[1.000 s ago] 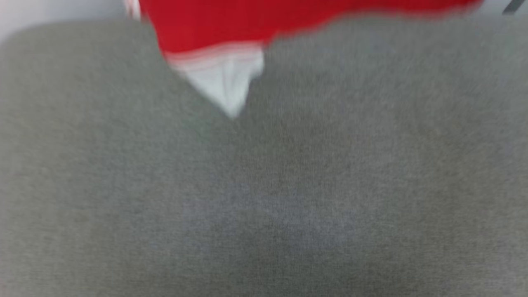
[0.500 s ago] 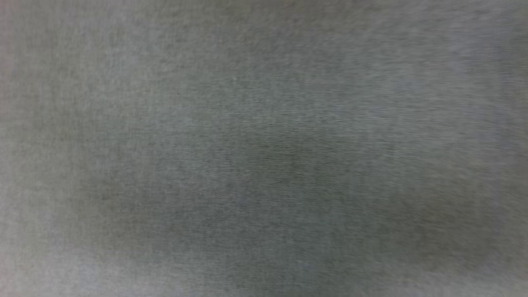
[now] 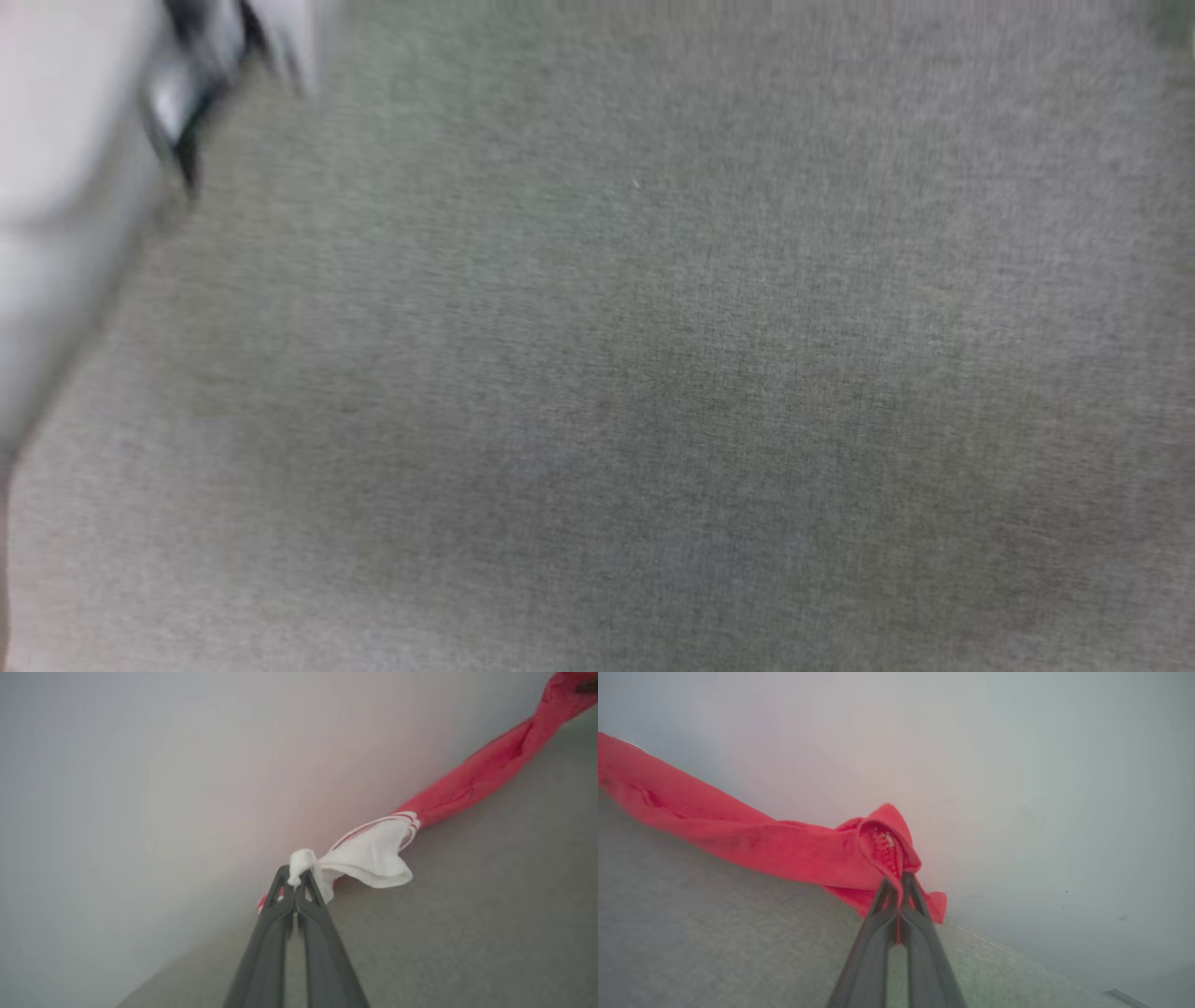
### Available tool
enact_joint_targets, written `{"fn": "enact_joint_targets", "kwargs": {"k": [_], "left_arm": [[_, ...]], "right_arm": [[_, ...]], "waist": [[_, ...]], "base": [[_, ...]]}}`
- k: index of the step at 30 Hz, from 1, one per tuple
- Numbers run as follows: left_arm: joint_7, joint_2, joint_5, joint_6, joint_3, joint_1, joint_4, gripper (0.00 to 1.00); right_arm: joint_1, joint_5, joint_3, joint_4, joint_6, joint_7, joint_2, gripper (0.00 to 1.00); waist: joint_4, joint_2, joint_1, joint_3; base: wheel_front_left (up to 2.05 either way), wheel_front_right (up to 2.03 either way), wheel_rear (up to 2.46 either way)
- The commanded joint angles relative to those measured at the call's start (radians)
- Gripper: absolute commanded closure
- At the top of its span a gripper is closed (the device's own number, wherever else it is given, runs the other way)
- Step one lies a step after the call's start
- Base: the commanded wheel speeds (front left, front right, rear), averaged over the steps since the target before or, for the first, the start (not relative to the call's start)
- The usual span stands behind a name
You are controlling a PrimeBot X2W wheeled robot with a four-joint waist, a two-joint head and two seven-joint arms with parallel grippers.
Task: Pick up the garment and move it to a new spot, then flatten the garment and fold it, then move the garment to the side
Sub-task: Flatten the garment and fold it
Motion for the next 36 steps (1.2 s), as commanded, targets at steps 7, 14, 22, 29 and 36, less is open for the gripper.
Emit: {"fn": "enact_joint_targets", "kwargs": {"k": [7,14,22,29,36], "left_arm": [[0.136,0.166,-0.118,0.009,-0.101,0.280,-0.249,1.00],[0.228,0.350,-0.257,0.173,-0.139,0.583,-0.576,1.00],[0.256,0.502,-0.383,0.405,-0.185,0.862,-0.887,1.00],[0.261,0.559,-0.463,0.541,-0.211,1.018,-1.026,1.00],[0.242,0.594,-0.503,0.610,-0.212,1.086,-1.107,1.00]], "right_arm": [[0.283,0.142,0.032,-0.215,-0.002,0.023,-0.149,1.00],[0.566,0.242,0.067,-0.437,-0.002,0.048,-0.299,1.00],[0.825,0.275,0.063,-0.617,-0.002,0.050,-0.425,1.00],[1.038,0.326,0.050,-0.769,-0.002,0.068,-0.501,1.00],[1.179,0.338,-0.013,-0.860,-0.002,0.075,-0.536,1.00]], "waist": [[-0.013,0.0000,0.0000,-0.226],[-0.042,0.0000,0.0000,-0.319],[-0.064,0.0000,0.0000,-0.362],[-0.062,0.0000,0.0000,-0.377],[-0.072,0.0000,0.0000,-0.371]], "base": [[0.00,0.00,0.00],[0.00,0.00,0.00],[0.00,0.00,0.00],[0.00,0.00,0.00],[0.00,0.00,0.00]]}}
